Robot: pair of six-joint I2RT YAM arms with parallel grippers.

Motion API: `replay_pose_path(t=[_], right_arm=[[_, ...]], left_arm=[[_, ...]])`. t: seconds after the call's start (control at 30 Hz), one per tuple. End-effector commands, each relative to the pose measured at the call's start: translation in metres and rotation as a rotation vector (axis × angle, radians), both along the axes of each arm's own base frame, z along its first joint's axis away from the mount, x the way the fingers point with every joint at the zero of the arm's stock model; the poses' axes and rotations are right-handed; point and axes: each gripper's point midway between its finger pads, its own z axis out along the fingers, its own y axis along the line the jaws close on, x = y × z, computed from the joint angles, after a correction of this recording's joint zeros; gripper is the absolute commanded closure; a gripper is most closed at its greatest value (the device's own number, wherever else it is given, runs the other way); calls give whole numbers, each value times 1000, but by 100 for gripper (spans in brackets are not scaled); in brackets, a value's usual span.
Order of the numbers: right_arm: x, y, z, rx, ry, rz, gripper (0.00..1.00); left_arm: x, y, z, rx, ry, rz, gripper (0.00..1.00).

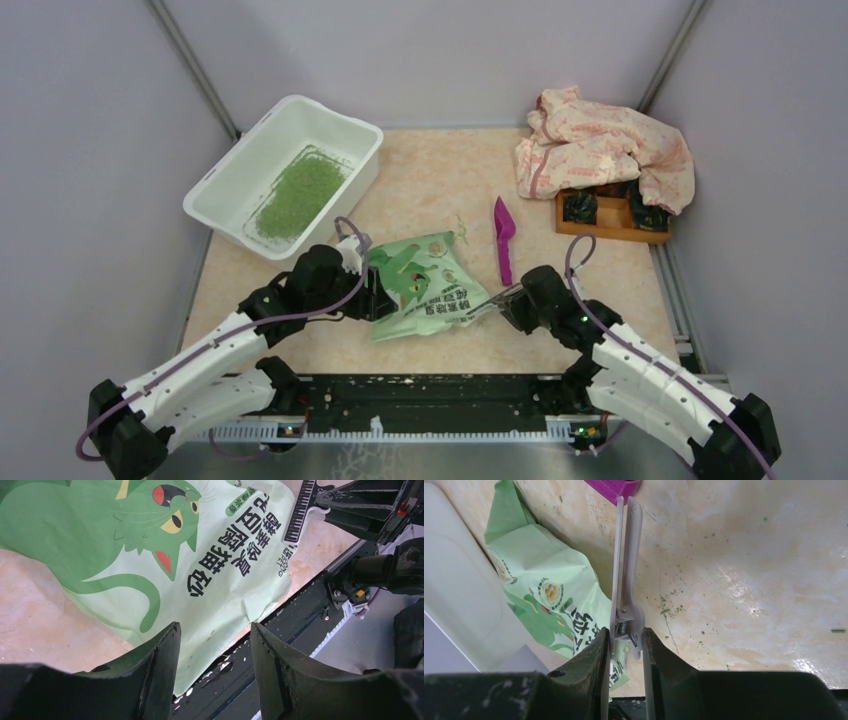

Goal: Fill the litter box with clean litter
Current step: Clamp the cat litter bag at the center of the board.

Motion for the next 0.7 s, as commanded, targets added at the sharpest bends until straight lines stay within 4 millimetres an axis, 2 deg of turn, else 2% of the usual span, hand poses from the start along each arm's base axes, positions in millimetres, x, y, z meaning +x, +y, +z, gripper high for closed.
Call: replay_pose_path(t=[0.0,0.23,0.67], right_arm=[[8,10,22,11,-48,-13,100],[5,14,28,-11,-55,-17,100],[-1,9,34,-54,-65,-49,100]], left_arm=[[0,-3,3,-24,-12,-7,40],[-1,-2,4,-28,-16,-10,40],[-2,-2,7,-40,-27,-14,40]])
